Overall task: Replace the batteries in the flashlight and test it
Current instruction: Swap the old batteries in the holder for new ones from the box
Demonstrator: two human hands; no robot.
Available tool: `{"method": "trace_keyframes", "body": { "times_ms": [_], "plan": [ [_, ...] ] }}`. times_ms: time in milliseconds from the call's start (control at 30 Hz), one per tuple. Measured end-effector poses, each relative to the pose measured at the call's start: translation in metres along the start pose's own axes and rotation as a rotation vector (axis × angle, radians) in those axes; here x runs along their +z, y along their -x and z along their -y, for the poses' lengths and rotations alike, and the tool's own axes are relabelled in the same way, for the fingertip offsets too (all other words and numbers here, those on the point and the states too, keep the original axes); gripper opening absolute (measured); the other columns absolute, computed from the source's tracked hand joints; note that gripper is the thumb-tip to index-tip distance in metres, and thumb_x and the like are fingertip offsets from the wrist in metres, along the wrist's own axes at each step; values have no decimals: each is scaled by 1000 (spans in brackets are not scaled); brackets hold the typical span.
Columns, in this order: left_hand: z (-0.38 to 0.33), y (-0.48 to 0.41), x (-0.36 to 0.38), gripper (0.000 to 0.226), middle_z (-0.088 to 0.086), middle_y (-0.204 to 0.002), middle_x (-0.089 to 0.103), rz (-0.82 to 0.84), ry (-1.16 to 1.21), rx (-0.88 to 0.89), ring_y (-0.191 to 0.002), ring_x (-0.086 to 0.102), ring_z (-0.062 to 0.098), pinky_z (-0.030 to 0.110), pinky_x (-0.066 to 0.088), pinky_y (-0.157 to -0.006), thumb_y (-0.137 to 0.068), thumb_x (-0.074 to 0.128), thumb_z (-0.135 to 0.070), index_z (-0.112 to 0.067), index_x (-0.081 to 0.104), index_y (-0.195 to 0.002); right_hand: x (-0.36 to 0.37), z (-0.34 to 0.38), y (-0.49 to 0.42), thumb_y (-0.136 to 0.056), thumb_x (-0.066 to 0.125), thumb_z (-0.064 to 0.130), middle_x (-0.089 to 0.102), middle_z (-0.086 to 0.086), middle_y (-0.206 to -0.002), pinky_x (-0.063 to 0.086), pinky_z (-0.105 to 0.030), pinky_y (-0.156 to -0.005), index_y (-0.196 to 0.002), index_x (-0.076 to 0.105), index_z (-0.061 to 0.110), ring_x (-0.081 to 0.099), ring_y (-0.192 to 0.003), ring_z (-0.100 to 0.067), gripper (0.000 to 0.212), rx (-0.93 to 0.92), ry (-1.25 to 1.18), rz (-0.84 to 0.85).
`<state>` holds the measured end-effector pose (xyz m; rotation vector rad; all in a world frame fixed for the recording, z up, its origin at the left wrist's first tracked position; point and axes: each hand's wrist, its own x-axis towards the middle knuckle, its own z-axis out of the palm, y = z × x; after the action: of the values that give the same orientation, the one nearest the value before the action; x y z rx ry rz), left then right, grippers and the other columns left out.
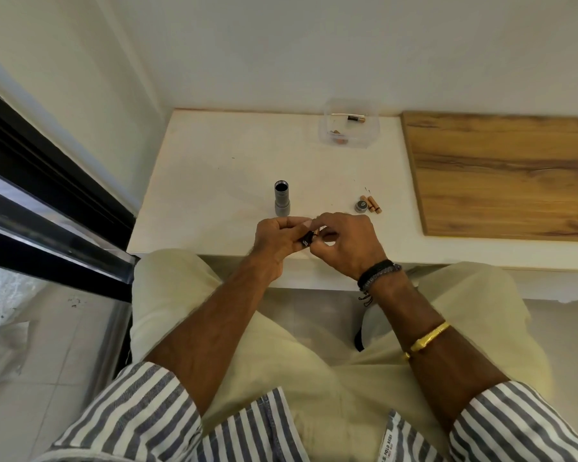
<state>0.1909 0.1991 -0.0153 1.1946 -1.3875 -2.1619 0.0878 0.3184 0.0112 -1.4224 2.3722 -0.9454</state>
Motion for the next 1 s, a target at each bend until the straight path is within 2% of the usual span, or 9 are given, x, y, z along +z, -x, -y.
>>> {"method": "trace_keyframes", "body": {
  "times_ms": [133,200,367,467,500,600,667,833,1000],
  "plan": [
    [1,-2,0,5,9,-92,79,-16,120,-45,-87,76,26,29,61,-69,-87,75,-7,-7,76,-92,2,0,1,-80,74,17,79,-6,-101,63,-34,-82,-102,81,15,73,-96,-18,23,-63,-34,-22],
    [2,-1,0,5,11,-92,78,-16,154,-50,-86,76,26,29,61,-70,-87,74,-7,-6,76,-92,3,0,2,-80,77,18,78,-6,-101,62,-31,-79,-97,82,15,71,-91,-16,18,-41,-64,-44],
    [3,-4,2,12,17,-100,76,-6,222,-50,-90,75,30,36,62,-80,-90,70,-2,1,72,-101,3,-7,1,-80,84,12,77,0,-99,59,-18,-79,-93,80,16,73,-84,-9,14,180,-257,-136],
    [4,-6,4,13,19,-101,75,16,304,-83,-92,74,32,38,62,-81,-91,66,1,2,69,-103,-4,-17,-3,-77,85,10,76,11,-87,55,-8,-78,-89,76,22,72,-77,2,18,326,-394,-208],
    [4,-7,4,13,20,-102,75,32,336,-101,-93,74,33,37,62,-80,-92,64,2,2,68,-105,-7,-23,-5,-76,86,10,75,11,-85,57,-12,-79,-88,76,24,72,-77,2,20,373,-414,-245],
    [3,-9,6,17,24,-110,72,106,407,-147,-95,74,32,35,61,-80,-95,58,4,4,66,-110,-19,-44,-9,-75,84,8,78,4,-84,65,-37,-75,-85,76,29,75,-80,-12,24,519,-468,-349],
    [2,-9,8,20,24,-112,71,146,441,-160,-96,73,31,33,61,-79,-96,56,3,5,65,-113,-24,-58,-13,-76,81,8,78,1,-84,65,-45,-74,-81,76,30,76,-82,-19,24,563,-472,-397],
    [2,-11,13,26,22,-117,70,191,449,-150,-102,71,30,33,59,-86,-96,57,3,7,63,-120,-32,-90,-29,-79,77,4,76,4,-84,63,-36,-82,-95,80,18,73,-81,-13,22,630,-306,-474],
    [2,-14,16,29,22,-120,69,208,438,-181,-103,72,30,36,59,-89,-96,55,4,6,60,-124,-28,-108,-39,-84,71,3,79,-7,-96,60,-34,-89,-103,80,11,73,-91,-20,22,618,-112,-404]
  ]
}}
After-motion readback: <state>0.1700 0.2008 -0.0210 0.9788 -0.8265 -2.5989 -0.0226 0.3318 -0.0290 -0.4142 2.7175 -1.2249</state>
